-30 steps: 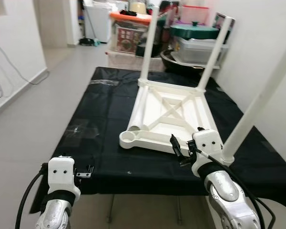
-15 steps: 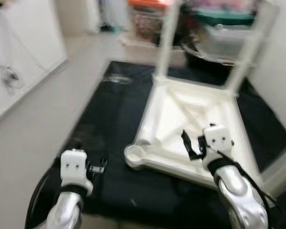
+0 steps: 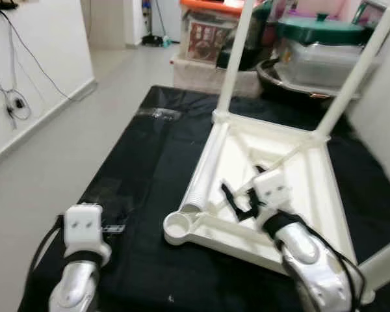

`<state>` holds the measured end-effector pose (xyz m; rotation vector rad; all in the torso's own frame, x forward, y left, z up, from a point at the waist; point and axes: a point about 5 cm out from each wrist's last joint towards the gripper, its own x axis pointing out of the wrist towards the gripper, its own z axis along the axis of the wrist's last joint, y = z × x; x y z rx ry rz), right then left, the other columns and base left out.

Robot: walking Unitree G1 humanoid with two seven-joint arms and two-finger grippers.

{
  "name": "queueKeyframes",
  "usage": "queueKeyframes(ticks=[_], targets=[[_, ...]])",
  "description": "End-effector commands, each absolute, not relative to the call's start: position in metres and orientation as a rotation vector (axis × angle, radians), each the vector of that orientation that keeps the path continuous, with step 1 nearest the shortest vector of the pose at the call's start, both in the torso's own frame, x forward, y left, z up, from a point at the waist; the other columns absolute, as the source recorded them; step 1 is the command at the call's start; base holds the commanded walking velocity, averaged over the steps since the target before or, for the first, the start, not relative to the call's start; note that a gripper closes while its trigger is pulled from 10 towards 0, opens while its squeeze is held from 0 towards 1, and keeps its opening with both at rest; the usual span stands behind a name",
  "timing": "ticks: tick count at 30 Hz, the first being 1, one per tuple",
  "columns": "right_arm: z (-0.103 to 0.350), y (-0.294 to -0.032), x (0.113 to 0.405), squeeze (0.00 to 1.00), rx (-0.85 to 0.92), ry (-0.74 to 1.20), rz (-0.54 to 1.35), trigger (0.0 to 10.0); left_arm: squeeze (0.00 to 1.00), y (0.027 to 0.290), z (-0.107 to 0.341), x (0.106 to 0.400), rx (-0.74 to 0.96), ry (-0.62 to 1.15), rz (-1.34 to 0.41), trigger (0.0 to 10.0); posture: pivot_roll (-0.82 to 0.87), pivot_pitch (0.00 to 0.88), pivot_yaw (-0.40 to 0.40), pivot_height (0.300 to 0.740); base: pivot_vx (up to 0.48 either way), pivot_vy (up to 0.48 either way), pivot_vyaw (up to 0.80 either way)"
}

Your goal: Building children table

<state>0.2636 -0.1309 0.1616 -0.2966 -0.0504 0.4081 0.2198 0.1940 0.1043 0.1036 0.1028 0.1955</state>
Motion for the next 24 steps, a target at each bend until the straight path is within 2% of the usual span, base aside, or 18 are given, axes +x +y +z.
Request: queueKeyframes(ticks=[1, 4, 11, 13, 19, 24], targets=[[0.160, -0.123, 0.263, 0.00, -0.327, -0.053, 0.488, 10.0, 0.00, 0.208, 0.090, 0.216, 0.197, 0.207, 0.281, 10.0, 0.14, 0.000, -0.101, 0.740, 0.000, 0.000, 0.00], [0.155, -0.117, 0.267, 0.00, -0.386, -0.025, 0.538, 10.0, 0.00, 0.214, 0.086, 0.215, 0.213, 0.236, 0.316, 10.0, 0.15, 0.000, -0.109, 0.740, 0.000, 0.000, 0.00], [0.143, -0.103, 0.281, 0.00, -0.493, 0.030, 0.590, 10.0, 0.00, 0.207, 0.090, 0.219, 0.172, 0.208, 0.290, 10.0, 0.16, 0.000, -0.113, 0.740, 0.000, 0.000, 0.00], [0.133, -0.093, 0.291, 0.00, -0.585, 0.062, 0.609, 10.0, 0.00, 0.205, 0.090, 0.220, 0.169, 0.205, 0.278, 10.0, 0.16, 0.000, -0.111, 0.740, 0.000, 0.000, 0.00], [0.117, -0.080, 0.300, 0.00, -0.649, 0.125, 0.674, 10.0, 0.00, 0.204, 0.092, 0.222, 0.176, 0.205, 0.291, 10.0, 0.19, 0.000, -0.125, 0.740, 0.000, 0.000, 0.00], [0.109, -0.080, 0.308, 0.00, -0.721, 0.154, 0.641, 10.0, 0.00, 0.205, 0.093, 0.223, 0.176, 0.204, 0.300, 10.0, 0.19, 0.000, -0.131, 0.740, 0.000, 0.000, 0.00]])
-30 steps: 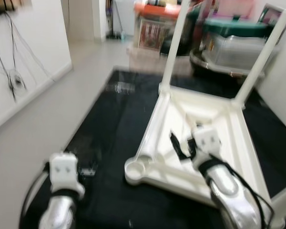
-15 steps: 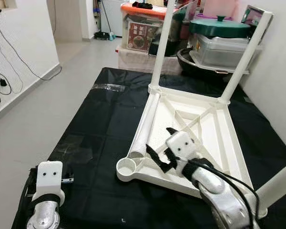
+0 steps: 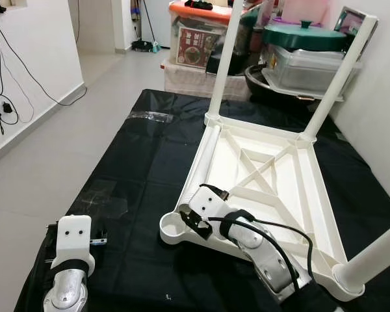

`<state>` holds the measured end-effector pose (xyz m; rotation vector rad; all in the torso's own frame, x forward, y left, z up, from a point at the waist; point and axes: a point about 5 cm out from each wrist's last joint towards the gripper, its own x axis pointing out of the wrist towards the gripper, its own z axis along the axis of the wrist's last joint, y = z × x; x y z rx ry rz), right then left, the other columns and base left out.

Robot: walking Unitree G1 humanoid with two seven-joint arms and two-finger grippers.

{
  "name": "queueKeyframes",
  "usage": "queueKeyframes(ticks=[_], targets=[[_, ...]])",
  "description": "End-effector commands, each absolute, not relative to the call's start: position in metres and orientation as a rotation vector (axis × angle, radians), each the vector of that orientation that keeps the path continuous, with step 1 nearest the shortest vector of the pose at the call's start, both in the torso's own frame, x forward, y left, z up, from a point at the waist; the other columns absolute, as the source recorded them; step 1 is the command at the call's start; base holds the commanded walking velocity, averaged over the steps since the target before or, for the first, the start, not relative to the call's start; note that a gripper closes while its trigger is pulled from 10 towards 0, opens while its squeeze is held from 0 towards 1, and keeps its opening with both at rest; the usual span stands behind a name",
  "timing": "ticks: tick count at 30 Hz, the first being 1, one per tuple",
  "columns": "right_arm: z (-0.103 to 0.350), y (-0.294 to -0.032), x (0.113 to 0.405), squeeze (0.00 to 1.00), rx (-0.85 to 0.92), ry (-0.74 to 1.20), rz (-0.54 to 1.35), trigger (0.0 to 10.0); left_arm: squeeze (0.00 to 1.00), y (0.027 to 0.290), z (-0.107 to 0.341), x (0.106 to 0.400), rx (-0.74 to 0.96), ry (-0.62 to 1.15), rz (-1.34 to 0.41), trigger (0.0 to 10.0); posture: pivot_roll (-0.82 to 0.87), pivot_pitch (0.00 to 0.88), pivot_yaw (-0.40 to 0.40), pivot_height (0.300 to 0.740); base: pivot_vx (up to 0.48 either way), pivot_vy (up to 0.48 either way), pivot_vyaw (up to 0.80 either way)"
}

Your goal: Building children table

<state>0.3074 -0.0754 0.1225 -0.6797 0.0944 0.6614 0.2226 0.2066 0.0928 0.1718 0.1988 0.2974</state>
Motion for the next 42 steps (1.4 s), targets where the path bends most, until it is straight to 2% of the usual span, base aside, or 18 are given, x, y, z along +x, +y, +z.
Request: queueKeyframes(ticks=[1, 18, 20, 22, 24, 25, 26, 27, 28, 29, 38, 42], targets=[[0.108, -0.081, 0.311, 0.00, -0.741, 0.158, 0.627, 10.0, 0.00, 0.204, 0.093, 0.223, 0.176, 0.204, 0.298, 10.0, 0.19, 0.000, -0.131, 0.740, 0.000, 0.000, 0.00], [0.114, -0.097, 0.333, 0.00, -0.791, 0.166, 0.375, 10.0, 0.00, 0.202, 0.093, 0.223, 0.178, 0.204, 0.285, 10.0, 0.19, 0.000, -0.130, 0.740, 0.000, 0.000, 0.00], [0.131, -0.113, 0.342, 0.00, -0.745, 0.096, 0.207, 10.0, 0.00, 0.202, 0.093, 0.222, 0.178, 0.204, 0.292, 10.0, 0.19, 0.000, -0.133, 0.740, 0.000, 0.000, 0.00], [0.131, -0.113, 0.342, 0.00, -0.745, 0.096, 0.207, 10.0, 0.00, 0.202, 0.093, 0.222, 0.178, 0.204, 0.292, 10.0, 0.19, 0.000, -0.133, 0.740, 0.000, 0.000, 0.00], [0.148, -0.132, 0.347, 0.00, -0.674, 0.036, 0.072, 10.0, 0.00, 0.202, 0.093, 0.222, 0.176, 0.206, 0.292, 10.0, 0.18, 0.000, -0.128, 0.740, 0.000, 0.000, 0.00], [0.152, -0.137, 0.347, 0.00, -0.653, 0.022, 0.042, 9.3, 0.00, 0.201, 0.092, 0.221, 0.175, 0.208, 0.290, 10.0, 0.18, 0.000, -0.128, 0.740, 0.000, 0.000, 0.00], [0.152, -0.137, 0.347, 0.00, -0.653, 0.022, 0.042, 9.3, 0.00, 0.201, 0.092, 0.221, 0.175, 0.208, 0.290, 10.0, 0.18, 0.000, -0.128, 0.740, 0.000, 0.000, 0.00], [0.153, -0.141, 0.347, 0.00, -0.627, 0.018, 0.020, 4.5, 0.00, 0.201, 0.092, 0.221, 0.174, 0.211, 0.287, 10.0, 0.17, 0.000, -0.127, 0.740, 0.000, 0.000, 0.00], [0.153, -0.141, 0.347, 0.00, -0.627, 0.018, 0.020, 4.5, 0.00, 0.201, 0.092, 0.221, 0.174, 0.211, 0.287, 10.0, 0.17, 0.000, -0.127, 0.740, 0.000, 0.000, 0.00], [0.150, -0.140, 0.345, 0.00, -0.597, 0.022, 0.027, 0.0, 0.00, 0.200, 0.091, 0.221, 0.174, 0.213, 0.284, 10.0, 0.17, 0.000, -0.127, 0.740, 0.000, 0.000, 0.00], [0.135, -0.122, 0.333, 0.00, -0.486, 0.027, 0.126, 0.0, 0.00, 0.199, 0.090, 0.221, 0.172, 0.217, 0.283, 10.0, 0.18, 0.000, -0.132, 0.740, 0.000, 0.000, 0.00], [0.136, -0.121, 0.332, 0.00, -0.477, 0.014, 0.133, 0.0, 0.00, 0.199, 0.090, 0.220, 0.173, 0.218, 0.282, 10.0, 0.18, 0.000, -0.132, 0.740, 0.000, 0.000, 0.00]])
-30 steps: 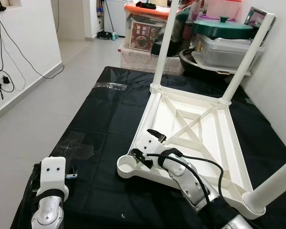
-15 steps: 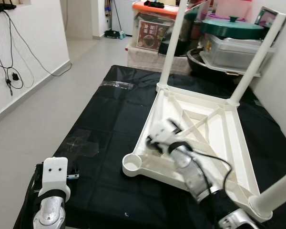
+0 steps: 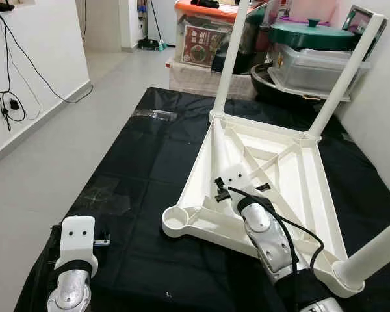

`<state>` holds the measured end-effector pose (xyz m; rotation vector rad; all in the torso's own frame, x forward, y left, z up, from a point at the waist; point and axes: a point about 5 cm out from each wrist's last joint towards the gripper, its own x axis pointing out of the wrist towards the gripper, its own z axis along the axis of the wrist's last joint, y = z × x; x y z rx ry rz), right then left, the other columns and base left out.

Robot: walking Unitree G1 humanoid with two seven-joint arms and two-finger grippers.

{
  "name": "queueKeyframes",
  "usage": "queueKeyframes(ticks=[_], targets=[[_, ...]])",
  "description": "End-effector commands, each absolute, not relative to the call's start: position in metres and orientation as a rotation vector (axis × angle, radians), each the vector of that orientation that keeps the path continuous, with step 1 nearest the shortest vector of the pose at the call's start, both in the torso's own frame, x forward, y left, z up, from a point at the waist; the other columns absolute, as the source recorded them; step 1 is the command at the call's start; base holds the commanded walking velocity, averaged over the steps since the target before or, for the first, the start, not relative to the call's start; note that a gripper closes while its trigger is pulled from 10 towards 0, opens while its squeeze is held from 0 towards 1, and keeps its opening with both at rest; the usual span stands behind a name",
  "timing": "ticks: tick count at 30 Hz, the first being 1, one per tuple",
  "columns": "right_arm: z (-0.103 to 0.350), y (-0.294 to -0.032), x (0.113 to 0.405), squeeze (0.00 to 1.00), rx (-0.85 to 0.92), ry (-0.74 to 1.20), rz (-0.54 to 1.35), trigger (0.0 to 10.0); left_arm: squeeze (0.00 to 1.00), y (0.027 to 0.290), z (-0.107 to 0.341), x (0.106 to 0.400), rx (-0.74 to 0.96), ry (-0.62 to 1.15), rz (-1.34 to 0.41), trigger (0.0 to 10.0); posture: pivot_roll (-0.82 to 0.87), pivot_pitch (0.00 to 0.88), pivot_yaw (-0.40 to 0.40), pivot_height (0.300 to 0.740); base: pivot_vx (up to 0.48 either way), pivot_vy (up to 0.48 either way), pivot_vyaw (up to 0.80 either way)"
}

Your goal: Building children table

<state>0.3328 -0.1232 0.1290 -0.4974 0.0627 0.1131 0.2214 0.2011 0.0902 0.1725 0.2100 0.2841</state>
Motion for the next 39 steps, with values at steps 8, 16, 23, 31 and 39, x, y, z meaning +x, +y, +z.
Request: queueKeyframes(ticks=[8, 16, 23, 31, 39], targets=[[0.145, -0.135, 0.330, 0.00, -0.397, -0.037, 0.117, 0.0, 0.00, 0.196, 0.094, 0.222, 0.150, 0.188, 0.261, 10.0, 0.17, 0.000, -0.125, 0.740, 0.000, 0.000, 0.00], [0.175, -0.152, 0.312, 0.00, -0.098, -0.203, 0.287, 0.0, 0.00, 0.174, 0.125, 0.237, -0.076, 0.003, 0.098, 10.0, 0.16, 0.000, -0.117, 0.740, 0.000, 0.000, 0.00], [0.184, -0.152, 0.287, 0.00, 0.149, -0.269, 0.529, 0.0, 0.00, 0.157, 0.165, 0.260, -0.612, -0.123, -0.136, 10.0, 0.14, 0.000, -0.097, 0.740, 0.000, 0.000, 0.00], [0.174, -0.142, 0.283, 0.00, 0.254, -0.223, 0.595, 0.0, 0.00, 0.146, 0.180, 0.269, -0.867, -0.161, -0.325, 10.0, 0.14, 0.000, -0.107, 0.740, 0.000, 0.000, 0.00], [0.175, -0.121, 0.260, 0.00, 0.383, -0.203, 0.873, 0.0, 0.00, 0.150, 0.196, 0.290, -1.102, -0.235, -0.468, 10.0, 0.12, 0.000, -0.102, 0.740, 0.000, 0.000, 0.00]])
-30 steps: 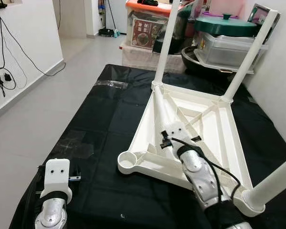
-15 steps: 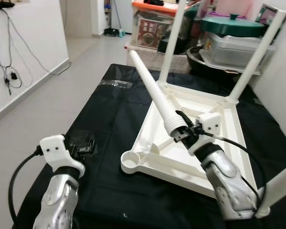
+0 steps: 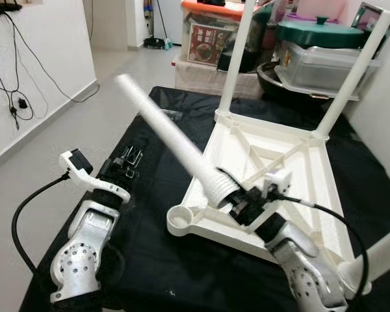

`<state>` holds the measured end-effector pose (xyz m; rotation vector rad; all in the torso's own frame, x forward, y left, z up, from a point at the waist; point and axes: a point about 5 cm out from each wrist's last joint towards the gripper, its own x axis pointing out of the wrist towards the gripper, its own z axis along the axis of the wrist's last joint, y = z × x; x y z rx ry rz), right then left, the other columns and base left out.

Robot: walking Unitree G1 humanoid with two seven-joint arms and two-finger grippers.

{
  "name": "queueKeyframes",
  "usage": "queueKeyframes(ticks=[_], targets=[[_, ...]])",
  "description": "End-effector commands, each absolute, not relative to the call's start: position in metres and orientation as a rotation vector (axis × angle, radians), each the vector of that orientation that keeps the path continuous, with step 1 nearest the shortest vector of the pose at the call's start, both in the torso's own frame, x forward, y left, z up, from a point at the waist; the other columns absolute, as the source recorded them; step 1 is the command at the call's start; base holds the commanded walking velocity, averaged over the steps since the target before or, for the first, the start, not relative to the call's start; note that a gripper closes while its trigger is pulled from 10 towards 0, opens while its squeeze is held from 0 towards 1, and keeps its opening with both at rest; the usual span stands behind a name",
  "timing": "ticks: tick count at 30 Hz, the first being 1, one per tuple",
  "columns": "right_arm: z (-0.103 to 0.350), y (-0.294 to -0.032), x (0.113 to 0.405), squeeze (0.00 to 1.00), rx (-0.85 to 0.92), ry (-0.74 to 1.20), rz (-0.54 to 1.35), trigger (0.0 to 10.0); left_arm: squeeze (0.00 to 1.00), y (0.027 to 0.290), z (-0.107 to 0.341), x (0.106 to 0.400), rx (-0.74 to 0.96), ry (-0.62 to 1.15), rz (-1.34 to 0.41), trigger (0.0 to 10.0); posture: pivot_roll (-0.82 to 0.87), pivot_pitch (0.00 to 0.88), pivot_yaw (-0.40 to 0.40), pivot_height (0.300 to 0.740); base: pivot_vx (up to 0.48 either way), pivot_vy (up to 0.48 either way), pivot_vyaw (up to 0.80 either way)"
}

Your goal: Building children table

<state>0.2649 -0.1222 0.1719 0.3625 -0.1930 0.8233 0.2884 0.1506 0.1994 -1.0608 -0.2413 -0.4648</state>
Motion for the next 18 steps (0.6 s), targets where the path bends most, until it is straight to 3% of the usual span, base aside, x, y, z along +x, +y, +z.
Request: queueKeyframes(ticks=[1, 9, 15, 18], targets=[[0.176, -0.118, 0.248, 0.00, 0.401, -0.193, 0.980, 0.0, 0.00, 0.152, 0.193, 0.293, -1.117, -0.217, -0.488, 10.0, 0.12, 0.000, -0.102, 0.740, 0.000, 0.000, 0.00], [0.166, -0.121, 0.229, 0.00, 0.386, -0.102, 1.152, 0.0, 0.00, 0.153, 0.190, 0.292, -1.173, -0.129, -0.647, 10.0, 0.10, 0.000, -0.089, 0.740, 0.000, 0.000, 0.00], [0.162, -0.144, 0.230, 0.00, 0.359, -0.016, 1.233, 0.0, 0.00, 0.151, 0.193, 0.288, -1.194, -0.116, -0.730, 10.0, 0.11, 0.000, -0.098, 0.740, 0.000, 0.000, 0.00], [0.149, -0.164, 0.237, 0.00, 0.296, 0.094, 1.260, 0.0, 0.00, 0.152, 0.204, 0.275, -1.205, -0.122, -0.856, 10.0, 0.12, 0.000, -0.100, 0.740, 0.000, 0.000, 0.00]])
